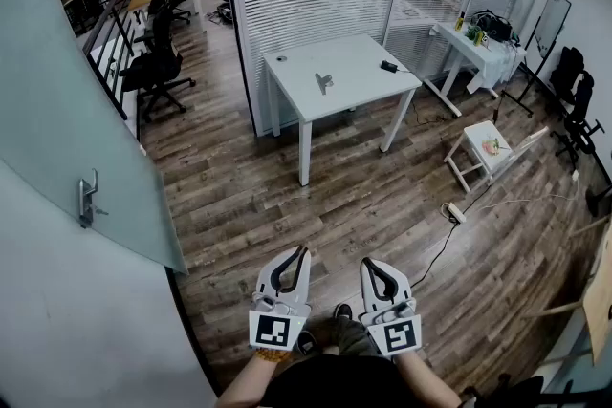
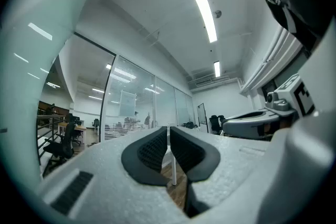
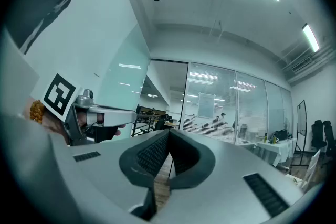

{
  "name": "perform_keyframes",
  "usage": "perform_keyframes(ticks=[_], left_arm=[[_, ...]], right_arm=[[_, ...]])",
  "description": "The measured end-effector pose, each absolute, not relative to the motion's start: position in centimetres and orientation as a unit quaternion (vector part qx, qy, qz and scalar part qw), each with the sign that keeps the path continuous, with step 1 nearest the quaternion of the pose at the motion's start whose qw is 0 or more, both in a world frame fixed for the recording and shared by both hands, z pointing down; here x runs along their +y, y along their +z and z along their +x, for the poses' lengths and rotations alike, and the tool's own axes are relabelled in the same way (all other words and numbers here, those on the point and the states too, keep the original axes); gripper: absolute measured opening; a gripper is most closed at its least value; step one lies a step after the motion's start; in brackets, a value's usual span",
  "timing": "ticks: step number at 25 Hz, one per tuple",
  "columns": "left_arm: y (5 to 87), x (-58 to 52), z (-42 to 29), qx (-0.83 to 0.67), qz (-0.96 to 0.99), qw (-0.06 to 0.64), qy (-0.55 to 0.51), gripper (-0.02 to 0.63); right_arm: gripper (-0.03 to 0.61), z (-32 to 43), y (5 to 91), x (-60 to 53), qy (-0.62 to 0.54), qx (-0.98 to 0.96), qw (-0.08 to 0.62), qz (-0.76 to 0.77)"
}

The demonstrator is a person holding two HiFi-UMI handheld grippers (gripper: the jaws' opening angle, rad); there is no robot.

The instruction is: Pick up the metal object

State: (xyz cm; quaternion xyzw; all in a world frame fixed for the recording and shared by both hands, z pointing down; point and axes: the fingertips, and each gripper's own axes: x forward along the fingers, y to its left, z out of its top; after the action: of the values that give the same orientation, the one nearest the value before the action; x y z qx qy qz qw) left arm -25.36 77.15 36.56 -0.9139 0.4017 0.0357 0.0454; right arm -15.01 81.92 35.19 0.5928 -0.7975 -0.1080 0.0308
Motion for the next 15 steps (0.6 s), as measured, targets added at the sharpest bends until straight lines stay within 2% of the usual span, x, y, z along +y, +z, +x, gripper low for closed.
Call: perform_keyframes(ticks=[7, 15], left_arm=[[38.3, 73.1, -23.4, 0.403, -0.914, 0.038, 0.023, 0.031], [38.2, 64.6, -18.6, 0.414, -0.909, 0.039, 0.006, 0.031]], right_arm=[[0.000, -12.7, 38.7, 78.1, -0.074, -0.816, 0.050, 0.571], [0.000, -8.0, 39.3, 68.6, -0.070, -0.828, 0.049, 0.554]])
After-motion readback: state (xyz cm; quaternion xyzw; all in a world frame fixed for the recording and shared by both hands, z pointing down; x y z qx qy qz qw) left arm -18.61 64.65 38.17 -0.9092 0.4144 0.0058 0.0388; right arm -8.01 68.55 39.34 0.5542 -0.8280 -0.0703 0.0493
